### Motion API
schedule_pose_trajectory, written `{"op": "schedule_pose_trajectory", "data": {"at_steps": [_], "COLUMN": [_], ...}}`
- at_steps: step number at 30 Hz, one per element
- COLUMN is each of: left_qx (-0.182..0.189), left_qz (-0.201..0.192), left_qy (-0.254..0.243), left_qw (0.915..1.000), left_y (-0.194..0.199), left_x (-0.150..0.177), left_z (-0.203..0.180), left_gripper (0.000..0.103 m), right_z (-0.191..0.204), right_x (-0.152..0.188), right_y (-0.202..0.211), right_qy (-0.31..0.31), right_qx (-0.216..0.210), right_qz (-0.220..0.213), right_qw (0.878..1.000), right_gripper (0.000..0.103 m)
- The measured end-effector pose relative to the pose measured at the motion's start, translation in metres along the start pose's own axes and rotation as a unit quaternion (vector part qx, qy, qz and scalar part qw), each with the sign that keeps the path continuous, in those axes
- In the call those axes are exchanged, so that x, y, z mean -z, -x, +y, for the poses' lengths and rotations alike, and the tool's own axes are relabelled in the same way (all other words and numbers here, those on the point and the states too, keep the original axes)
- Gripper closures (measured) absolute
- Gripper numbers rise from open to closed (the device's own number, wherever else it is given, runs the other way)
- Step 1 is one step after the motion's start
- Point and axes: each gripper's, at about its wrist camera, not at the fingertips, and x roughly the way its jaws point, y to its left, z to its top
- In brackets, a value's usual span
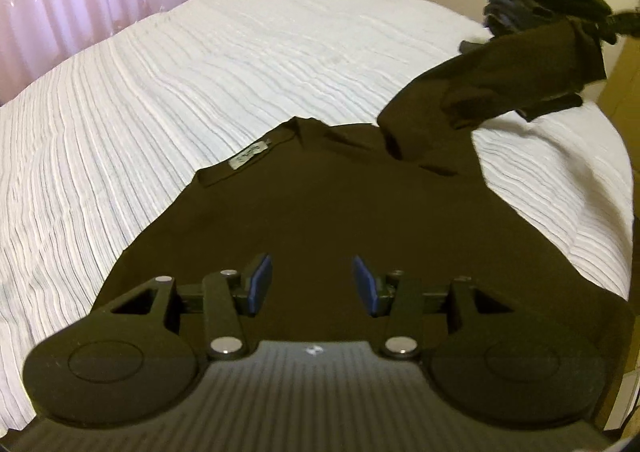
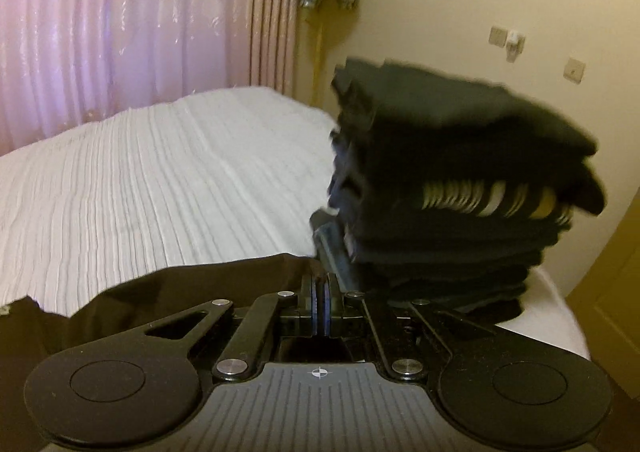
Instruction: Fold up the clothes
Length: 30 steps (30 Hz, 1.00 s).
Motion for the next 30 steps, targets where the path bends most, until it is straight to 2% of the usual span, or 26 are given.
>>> {"op": "schedule_pose_trajectory", "data": {"at_steps": [7,13,17,21,26,30], "left_qx": [0.024,0.025,0.011,0.012,0.025,0.028], "left_qz": [0.004,0.001,0.014,0.037,0.057,0.072], "left_qy": [0.000,0.014,0.027,0.032,0.015,0.003], "left_qw": [0.9997,0.9996,0.9995,0.9987,0.9979,0.9970], "left_y": [0.003,-0.011,-0.033,-0.056,-0.073,-0.084], "left_x": [0.006,-0.022,-0.042,-0.058,-0.076,-0.085], "left_z": [-0.032,-0.068,-0.094,-0.125,-0.160,-0.175], "left_gripper": [0.061,0.060,0.059,0.059,0.059,0.059], "right_z": [-0.005,-0.058,-0.098,-0.133,-0.168,-0.178], "right_x": [-0.032,-0.044,-0.022,0.009,0.042,0.062], "right_y": [0.029,0.007,-0.032,-0.074,-0.108,-0.133], "right_qy": [0.010,0.001,-0.008,-0.022,-0.055,-0.069], "right_qx": [0.015,0.032,0.029,0.021,0.003,-0.016], "right_qz": [-0.009,0.017,0.058,0.110,0.139,0.151], "right_qw": [1.000,0.999,0.998,0.994,0.989,0.986], "right_gripper": [0.102,0.102,0.102,0.102,0.101,0.101]}}
